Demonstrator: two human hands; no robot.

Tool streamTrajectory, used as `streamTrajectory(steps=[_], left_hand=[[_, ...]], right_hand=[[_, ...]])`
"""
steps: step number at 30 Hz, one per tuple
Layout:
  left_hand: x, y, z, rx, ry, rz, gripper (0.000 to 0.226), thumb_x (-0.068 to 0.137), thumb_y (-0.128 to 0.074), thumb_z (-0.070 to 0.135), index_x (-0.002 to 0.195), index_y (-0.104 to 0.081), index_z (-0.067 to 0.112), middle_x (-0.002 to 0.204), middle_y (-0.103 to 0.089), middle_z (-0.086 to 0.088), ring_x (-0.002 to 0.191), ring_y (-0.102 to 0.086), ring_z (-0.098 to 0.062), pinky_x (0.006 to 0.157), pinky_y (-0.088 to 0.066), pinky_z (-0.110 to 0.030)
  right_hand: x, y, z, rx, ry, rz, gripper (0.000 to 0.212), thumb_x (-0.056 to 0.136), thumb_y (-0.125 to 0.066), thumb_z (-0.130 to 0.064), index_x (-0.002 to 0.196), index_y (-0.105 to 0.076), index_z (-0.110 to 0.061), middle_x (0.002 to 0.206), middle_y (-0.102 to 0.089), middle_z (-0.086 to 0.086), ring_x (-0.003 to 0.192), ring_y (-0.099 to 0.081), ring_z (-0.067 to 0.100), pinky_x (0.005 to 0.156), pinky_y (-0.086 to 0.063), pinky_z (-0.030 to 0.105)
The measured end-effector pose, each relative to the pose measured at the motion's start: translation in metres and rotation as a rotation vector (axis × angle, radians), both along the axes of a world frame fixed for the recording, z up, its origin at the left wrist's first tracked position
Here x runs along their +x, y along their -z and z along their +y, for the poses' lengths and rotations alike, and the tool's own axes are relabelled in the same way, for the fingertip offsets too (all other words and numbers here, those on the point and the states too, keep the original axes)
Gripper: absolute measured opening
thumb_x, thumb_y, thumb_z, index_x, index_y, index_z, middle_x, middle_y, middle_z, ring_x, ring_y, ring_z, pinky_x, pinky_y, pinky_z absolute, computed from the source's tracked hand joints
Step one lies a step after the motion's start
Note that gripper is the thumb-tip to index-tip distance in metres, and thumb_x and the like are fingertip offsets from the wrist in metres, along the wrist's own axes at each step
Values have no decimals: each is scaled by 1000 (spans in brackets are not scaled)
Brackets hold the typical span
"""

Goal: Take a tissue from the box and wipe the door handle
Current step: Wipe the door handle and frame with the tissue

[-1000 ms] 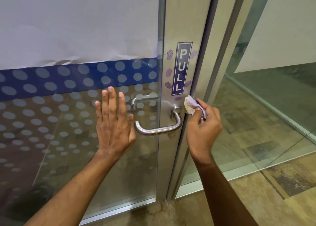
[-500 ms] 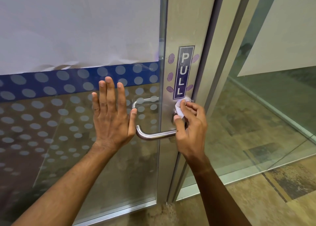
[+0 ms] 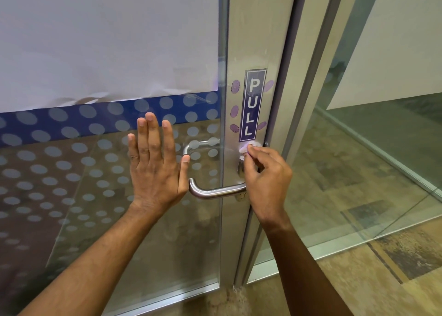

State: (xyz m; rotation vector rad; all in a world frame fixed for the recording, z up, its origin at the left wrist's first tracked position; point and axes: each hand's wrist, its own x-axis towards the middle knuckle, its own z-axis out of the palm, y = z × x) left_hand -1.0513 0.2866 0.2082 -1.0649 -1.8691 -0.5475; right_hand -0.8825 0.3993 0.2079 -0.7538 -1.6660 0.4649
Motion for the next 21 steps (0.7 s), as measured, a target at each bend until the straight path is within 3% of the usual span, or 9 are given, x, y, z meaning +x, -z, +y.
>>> streamTrajectory(steps=[3, 6, 8, 11, 15, 17, 21], left_hand=[[1, -1, -1, -21, -8, 1, 82, 93, -49, 40, 151, -9, -1, 162, 15, -16, 149, 25, -21, 121, 15, -40], [0, 0, 0, -35, -12, -5, 83, 93, -48, 41, 152, -7, -1, 162, 11, -18, 148, 26, -21, 121, 16, -40], [0, 1, -1, -38, -16, -4, 86, 94, -46, 42, 153, 0, 1, 160, 29, -9, 148, 26, -22, 121, 16, -40], [1, 0, -2, -46, -3, -3, 90, 94, -45, 43, 153, 11, 5, 157, 36, -5, 148, 27, -22, 120, 17, -40], [3, -2, -2, -62, -8, -22, 87, 94, -45, 43, 152, 6, 2, 156, 38, -5, 147, 29, -22, 120, 17, -40], [4, -2, -3, -67, -9, -29, 85, 94, -44, 43, 152, 1, 0, 156, 38, -5, 147, 29, -22, 120, 18, -40], [3, -1, -2, -73, -8, -34, 83, 94, -42, 44, 153, 0, 1, 156, 38, -4, 147, 29, -22, 120, 18, -40]], right_hand=[[-3, -8, 1, -161, 47, 146, 20, 86, -73, -9, 106, -73, -6, 92, -70, 2, 81, -67, 9, 71, -58, 18], [-16, -14, -9, -69, 39, 124, 19, 87, -70, -8, 105, -73, -7, 96, -70, 3, 87, -64, 5, 81, -50, 6], [-17, -9, -18, -10, 6, 18, 19, 87, -70, -6, 106, -73, -6, 99, -70, 4, 92, -63, 5, 86, -51, 13], [-8, -2, -17, 8, -13, -52, 21, 85, -71, -3, 105, -73, -7, 103, -71, 5, 97, -62, 6, 90, -54, 23], [-8, -11, -11, -104, 80, 74, 21, 87, -69, -9, 108, -72, -12, 101, -71, 1, 92, -62, 2, 81, -51, 9], [-11, -11, -12, -65, 63, 65, 22, 87, -70, -6, 108, -72, -9, 100, -70, 2, 93, -59, 1, 83, -47, 4], [-3, -8, -9, 49, -50, -66, 21, 84, -70, 1, 103, -74, -7, 102, -69, 6, 99, -61, 5, 94, -52, 22]])
